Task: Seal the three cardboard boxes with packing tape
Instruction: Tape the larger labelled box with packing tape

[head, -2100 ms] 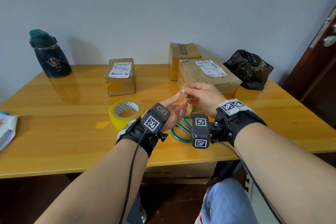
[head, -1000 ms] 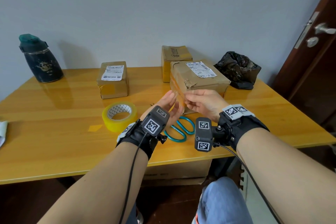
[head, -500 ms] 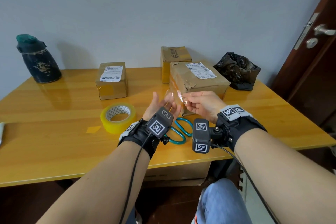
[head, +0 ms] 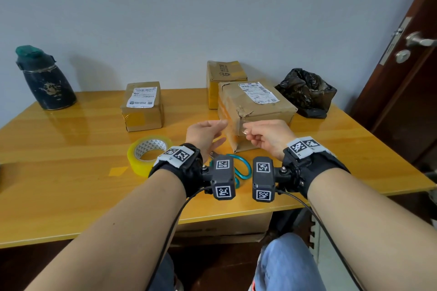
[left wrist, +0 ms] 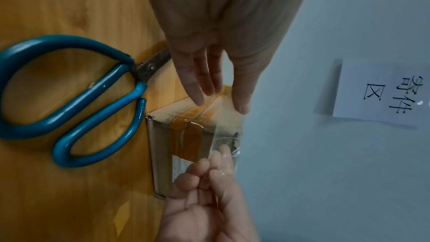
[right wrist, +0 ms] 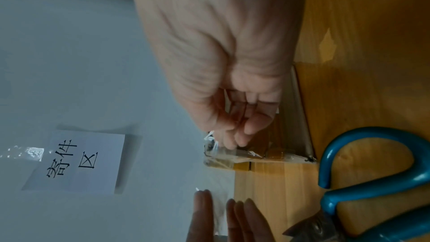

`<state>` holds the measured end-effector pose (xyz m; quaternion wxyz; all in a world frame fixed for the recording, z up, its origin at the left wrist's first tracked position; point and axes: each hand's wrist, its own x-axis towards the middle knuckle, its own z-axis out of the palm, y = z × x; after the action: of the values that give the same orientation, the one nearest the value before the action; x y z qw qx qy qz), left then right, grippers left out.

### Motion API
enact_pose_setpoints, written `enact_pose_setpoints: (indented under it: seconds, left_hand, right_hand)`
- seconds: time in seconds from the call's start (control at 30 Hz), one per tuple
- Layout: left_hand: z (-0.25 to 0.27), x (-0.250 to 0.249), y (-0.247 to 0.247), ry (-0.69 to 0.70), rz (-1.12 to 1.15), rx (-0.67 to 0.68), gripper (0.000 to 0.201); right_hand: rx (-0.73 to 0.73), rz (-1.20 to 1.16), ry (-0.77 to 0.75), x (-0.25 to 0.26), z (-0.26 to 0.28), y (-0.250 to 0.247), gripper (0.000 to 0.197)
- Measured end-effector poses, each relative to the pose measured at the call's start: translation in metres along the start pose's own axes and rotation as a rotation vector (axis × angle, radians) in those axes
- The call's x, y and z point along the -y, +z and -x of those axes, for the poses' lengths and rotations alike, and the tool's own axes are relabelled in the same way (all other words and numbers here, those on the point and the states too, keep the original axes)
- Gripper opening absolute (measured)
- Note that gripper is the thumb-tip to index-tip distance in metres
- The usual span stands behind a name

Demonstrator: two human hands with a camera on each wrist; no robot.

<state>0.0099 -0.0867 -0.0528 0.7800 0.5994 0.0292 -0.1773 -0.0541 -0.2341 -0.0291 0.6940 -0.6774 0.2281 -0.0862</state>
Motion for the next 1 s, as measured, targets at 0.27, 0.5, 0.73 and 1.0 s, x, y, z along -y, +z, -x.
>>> enact_pose_setpoints:
  seconds: [0.27, 0.5, 0.73, 1.0]
  left_hand:
    - [0.007, -0.02, 0.012, 0.079, -0.056, -0.003, 0.008]
    - [0.008, -0.029, 0.025, 0.149, -0.175, 0.021, 0.01]
    - [0.001, -0.048, 0.042, 0.184, -0.153, -0.041, 0.01]
    - [-0.015, -0.058, 0.052, 0.127, -0.169, -0.052, 0.007]
  right_hand:
    - [-0.031, -0.076, 0.064, 0.014, -0.002, -0.006, 0.008]
    - [-0.091, -0.044, -0.025, 0.022, -0.003, -0.015, 0.008]
    - [-0.172, -0.038, -0.057, 0.047, -0.017, -0.017, 0.014]
    - [-0.207, 0.008, -0.029, 0.053, -0.044, -0.016, 0.014]
